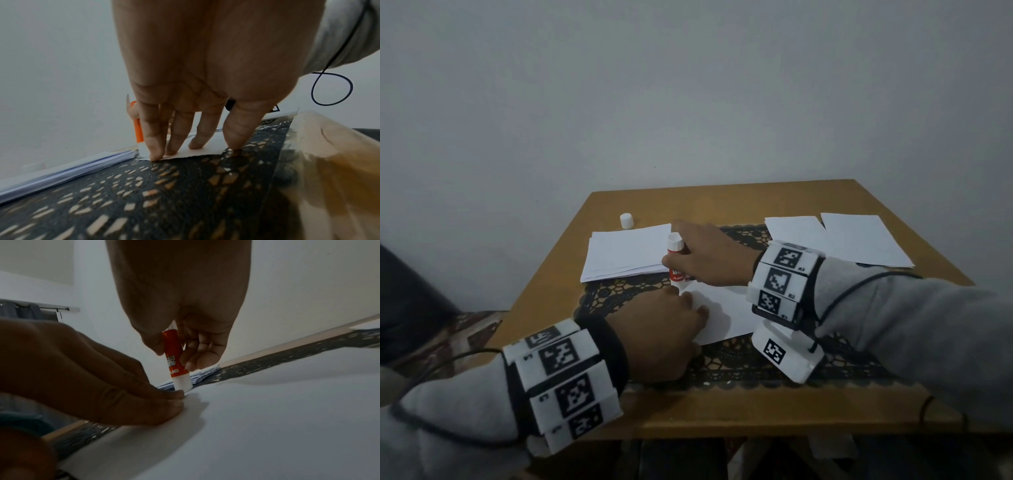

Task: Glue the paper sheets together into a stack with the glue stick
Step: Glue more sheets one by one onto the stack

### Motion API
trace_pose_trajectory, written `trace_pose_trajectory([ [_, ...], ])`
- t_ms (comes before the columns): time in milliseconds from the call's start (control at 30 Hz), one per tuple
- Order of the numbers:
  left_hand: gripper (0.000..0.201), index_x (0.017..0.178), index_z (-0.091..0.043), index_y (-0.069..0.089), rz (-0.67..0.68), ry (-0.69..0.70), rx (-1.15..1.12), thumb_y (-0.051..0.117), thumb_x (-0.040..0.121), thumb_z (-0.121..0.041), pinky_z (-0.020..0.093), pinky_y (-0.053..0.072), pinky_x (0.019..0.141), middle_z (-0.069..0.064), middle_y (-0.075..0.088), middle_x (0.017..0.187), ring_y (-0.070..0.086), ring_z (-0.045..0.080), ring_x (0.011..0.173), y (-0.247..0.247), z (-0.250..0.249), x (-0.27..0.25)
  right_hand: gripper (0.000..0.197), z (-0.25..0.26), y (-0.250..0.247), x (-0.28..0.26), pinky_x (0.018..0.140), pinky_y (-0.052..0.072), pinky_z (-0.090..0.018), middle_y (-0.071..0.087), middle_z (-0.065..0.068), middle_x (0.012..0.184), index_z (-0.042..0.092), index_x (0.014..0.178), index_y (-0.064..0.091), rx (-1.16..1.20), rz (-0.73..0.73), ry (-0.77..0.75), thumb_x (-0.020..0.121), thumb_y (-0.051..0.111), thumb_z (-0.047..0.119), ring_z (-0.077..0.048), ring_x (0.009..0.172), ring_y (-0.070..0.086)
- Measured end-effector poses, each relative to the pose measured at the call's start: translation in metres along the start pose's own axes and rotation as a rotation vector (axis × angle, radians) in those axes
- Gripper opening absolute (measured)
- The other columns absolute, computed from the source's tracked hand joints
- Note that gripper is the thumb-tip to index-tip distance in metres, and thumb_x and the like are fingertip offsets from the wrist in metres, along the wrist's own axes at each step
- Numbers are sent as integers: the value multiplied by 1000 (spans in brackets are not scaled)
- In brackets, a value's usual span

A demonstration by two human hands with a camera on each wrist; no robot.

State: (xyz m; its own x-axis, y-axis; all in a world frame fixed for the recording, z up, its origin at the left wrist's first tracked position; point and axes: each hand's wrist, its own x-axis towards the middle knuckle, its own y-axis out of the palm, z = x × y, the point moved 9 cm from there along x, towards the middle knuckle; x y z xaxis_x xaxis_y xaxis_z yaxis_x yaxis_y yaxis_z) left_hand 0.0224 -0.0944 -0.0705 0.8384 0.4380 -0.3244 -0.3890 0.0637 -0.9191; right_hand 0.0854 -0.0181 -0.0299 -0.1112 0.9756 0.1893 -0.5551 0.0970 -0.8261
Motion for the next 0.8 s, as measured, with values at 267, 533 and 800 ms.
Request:
trace_pose_trajectory([
  [267,59,148,-16,23,1,-7,-27,39,98,-42,39,39,106,10,34,145,38,25,129,1,-1,-1,21,-2,3,-6,58,37,-27,57,-4,90,11,105,46,34,35,4,95,56,27,-14,71,49],
  [533,66,152,-18,1,60,-54,-31,31,100,-45,42,31,113,13,7,159,22,28,142,9,-7,-8,33,-4,-3,-8,57,37,-29,61,-9,98,7,118,48,-80,25,36,94,55,28,-22,78,55],
  [800,67,152,-19,-1,99,-73,-27,29,100,-47,42,31,114,15,6,159,25,29,142,8,-9,-9,23,-20,-16,-15,52,34,-27,56,-3,81,13,100,40,-106,31,106,93,55,29,-14,64,49],
])
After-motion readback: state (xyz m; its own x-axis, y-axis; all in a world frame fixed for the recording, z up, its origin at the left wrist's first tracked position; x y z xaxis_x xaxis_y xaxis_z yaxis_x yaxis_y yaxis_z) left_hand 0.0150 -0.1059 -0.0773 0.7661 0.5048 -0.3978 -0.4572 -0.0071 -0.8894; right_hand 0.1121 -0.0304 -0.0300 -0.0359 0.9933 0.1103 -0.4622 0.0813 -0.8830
